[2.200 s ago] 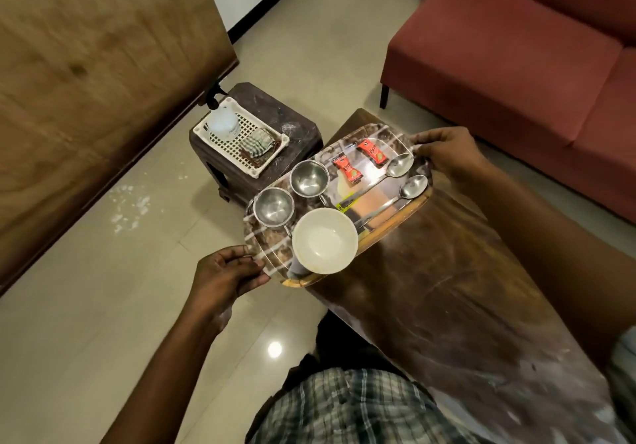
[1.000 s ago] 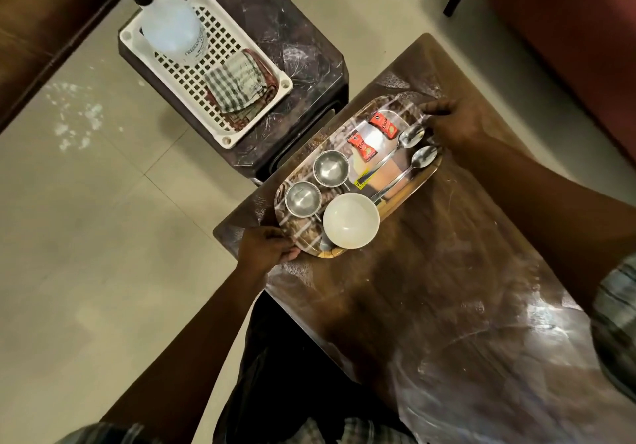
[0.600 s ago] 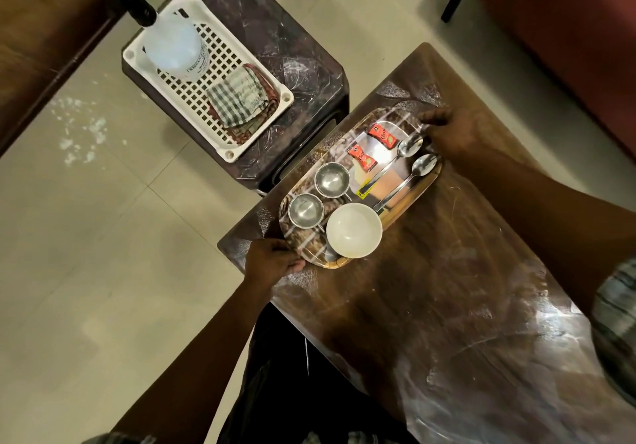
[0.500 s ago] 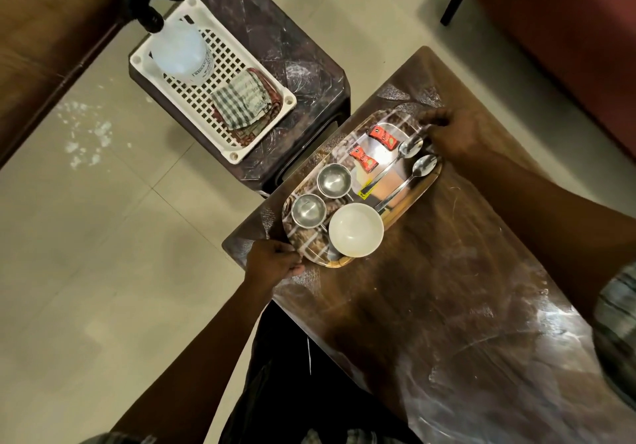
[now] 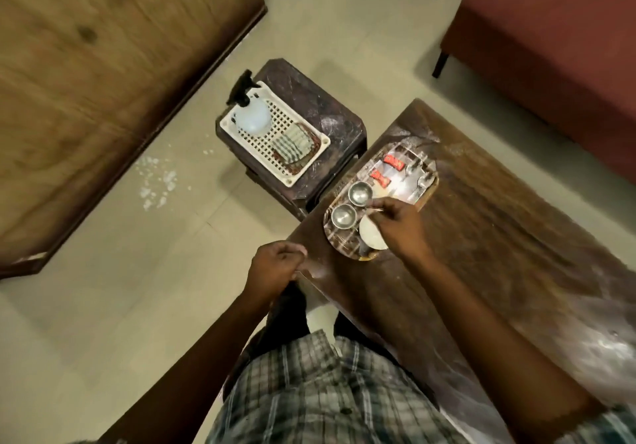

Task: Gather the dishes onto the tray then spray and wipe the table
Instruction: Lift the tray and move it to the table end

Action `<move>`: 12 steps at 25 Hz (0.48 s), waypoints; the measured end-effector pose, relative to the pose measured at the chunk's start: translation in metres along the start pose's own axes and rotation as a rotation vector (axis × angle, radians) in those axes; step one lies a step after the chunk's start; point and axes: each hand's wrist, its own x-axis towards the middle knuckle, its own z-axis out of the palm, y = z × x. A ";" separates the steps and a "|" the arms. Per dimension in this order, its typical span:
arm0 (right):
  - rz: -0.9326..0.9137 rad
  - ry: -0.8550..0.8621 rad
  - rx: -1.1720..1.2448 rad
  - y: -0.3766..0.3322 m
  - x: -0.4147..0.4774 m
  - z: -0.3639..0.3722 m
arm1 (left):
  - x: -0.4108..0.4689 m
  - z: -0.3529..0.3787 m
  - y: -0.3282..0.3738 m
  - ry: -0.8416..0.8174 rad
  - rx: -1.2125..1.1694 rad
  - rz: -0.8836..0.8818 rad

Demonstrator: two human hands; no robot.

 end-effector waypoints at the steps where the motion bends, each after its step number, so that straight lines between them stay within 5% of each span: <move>1: 0.001 0.003 0.024 -0.002 -0.015 0.012 | -0.003 -0.010 0.004 -0.002 0.006 0.038; 12: -0.026 0.287 0.092 -0.078 -0.062 0.151 | 0.063 -0.211 0.069 -0.035 0.158 0.420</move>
